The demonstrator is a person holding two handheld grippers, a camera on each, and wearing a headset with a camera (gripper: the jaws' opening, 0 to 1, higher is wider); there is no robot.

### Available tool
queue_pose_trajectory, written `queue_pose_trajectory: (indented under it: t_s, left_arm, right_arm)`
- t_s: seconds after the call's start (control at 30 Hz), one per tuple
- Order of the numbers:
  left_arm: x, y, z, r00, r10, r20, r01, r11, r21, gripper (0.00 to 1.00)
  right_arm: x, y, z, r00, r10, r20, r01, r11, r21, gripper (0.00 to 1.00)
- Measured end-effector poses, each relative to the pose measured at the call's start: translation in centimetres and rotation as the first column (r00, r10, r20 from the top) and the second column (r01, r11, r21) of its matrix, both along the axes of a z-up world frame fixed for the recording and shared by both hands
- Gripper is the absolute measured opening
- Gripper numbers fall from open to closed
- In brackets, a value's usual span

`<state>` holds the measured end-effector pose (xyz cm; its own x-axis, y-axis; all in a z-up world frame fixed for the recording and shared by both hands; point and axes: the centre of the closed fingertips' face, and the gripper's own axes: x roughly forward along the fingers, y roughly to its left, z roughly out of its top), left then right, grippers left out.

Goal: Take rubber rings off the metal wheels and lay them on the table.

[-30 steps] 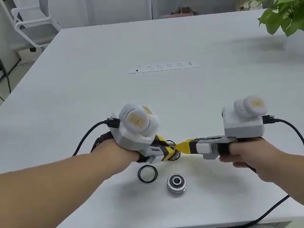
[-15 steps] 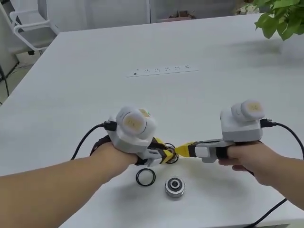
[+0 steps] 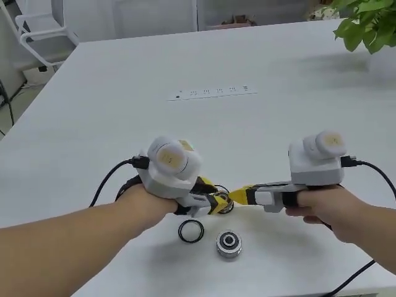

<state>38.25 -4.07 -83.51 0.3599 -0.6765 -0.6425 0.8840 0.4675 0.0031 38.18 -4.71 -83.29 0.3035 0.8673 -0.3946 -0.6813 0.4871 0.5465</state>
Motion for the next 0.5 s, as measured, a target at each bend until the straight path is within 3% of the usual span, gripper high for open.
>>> queue_pose_trajectory:
  t_s: [0.5]
  left_arm:
    - [-0.1,0.7,2.0,1.0,0.01,0.017,-0.009,0.998,-0.055,0.28]
  right_arm:
    - [0.3,-0.4,0.4,1.0,-0.021,0.003,0.021,1.0,0.019,0.0]
